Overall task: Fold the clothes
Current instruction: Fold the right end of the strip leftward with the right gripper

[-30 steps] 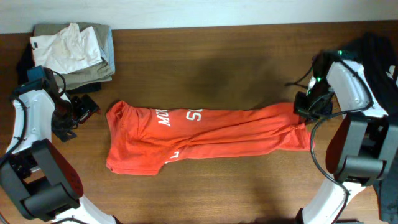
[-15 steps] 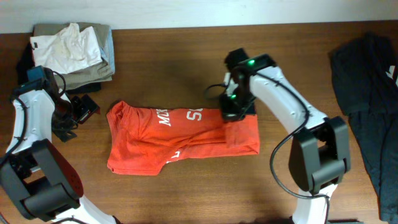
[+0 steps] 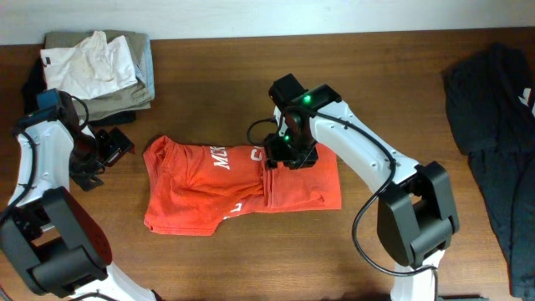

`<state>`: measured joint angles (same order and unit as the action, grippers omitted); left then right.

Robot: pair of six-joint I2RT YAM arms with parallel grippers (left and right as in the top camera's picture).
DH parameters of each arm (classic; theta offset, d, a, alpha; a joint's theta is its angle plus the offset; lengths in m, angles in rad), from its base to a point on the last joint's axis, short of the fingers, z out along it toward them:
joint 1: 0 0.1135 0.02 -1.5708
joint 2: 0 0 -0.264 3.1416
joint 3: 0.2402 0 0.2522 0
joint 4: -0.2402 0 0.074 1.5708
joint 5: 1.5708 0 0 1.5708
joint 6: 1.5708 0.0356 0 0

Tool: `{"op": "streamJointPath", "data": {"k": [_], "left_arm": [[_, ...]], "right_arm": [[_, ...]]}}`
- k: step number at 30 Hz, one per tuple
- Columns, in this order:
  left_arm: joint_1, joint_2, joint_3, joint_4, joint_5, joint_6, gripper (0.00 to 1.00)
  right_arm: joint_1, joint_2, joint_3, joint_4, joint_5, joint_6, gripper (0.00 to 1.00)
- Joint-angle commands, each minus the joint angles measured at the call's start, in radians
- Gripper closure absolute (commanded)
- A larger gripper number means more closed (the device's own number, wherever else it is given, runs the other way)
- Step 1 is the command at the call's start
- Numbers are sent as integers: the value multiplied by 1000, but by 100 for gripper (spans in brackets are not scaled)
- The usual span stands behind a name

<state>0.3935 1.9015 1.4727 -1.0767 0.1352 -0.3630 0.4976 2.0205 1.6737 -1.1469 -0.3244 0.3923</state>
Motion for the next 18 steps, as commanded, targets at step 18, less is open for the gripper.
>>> {"op": "streamJointPath", "data": {"k": [18], "left_arm": [[-3, -21, 0, 0, 7, -2, 1]], "right_arm": [[50, 6, -253, 225, -40, 70, 73]]}}
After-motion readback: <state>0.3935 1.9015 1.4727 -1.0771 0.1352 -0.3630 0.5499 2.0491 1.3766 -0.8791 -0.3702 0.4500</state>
